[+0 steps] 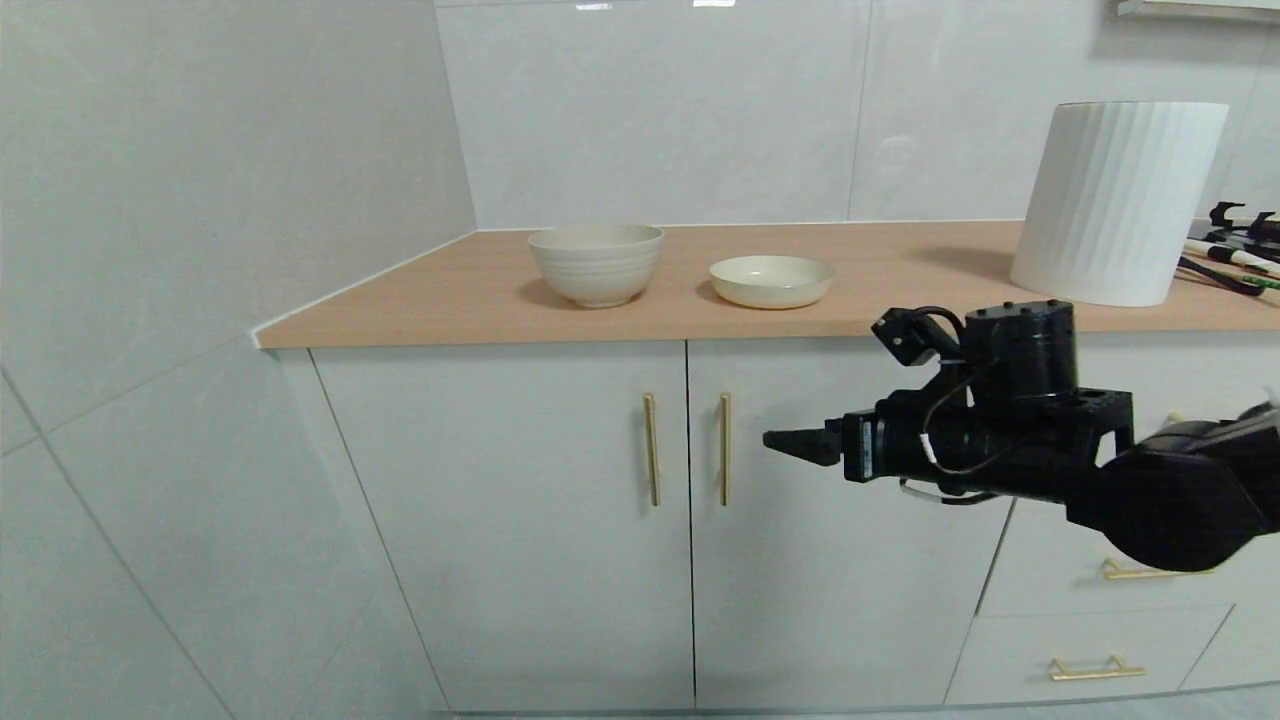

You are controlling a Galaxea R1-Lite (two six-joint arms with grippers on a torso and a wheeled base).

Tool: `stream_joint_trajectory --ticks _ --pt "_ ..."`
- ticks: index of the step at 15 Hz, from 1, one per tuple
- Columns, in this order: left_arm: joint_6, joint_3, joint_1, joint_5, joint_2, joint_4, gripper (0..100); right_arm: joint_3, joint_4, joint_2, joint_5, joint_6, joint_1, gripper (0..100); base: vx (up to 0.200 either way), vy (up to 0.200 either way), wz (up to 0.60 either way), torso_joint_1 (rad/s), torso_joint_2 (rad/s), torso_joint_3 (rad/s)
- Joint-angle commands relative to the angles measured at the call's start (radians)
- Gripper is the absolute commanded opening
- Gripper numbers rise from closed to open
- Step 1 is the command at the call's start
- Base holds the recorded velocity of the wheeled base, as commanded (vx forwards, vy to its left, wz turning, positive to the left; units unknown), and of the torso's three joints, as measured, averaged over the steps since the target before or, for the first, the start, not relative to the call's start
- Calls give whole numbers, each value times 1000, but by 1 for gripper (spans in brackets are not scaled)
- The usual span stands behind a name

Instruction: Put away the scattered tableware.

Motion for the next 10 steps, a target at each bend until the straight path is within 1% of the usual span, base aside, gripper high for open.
stream_joint_trajectory --ticks 1,3,5,7,10 --pt "0 0 0 0 0 1 100 -136 57 90 3 61 25 100 0 0 0 0 0 0" --pt "0 0 0 0 0 -1 100 -203 95 124 23 116 39 100 0 0 0 0 0 0" --pt "0 0 0 0 0 -1 100 -214 100 168 39 118 41 100 0 0 0 0 0 0" --pt "0 0 0 0 0 1 100 -234 85 216 37 118 45 100 0 0 0 0 0 0" --pt "0 0 0 0 0 1 100 -240 19 262 34 119 53 100 0 0 0 0 0 0"
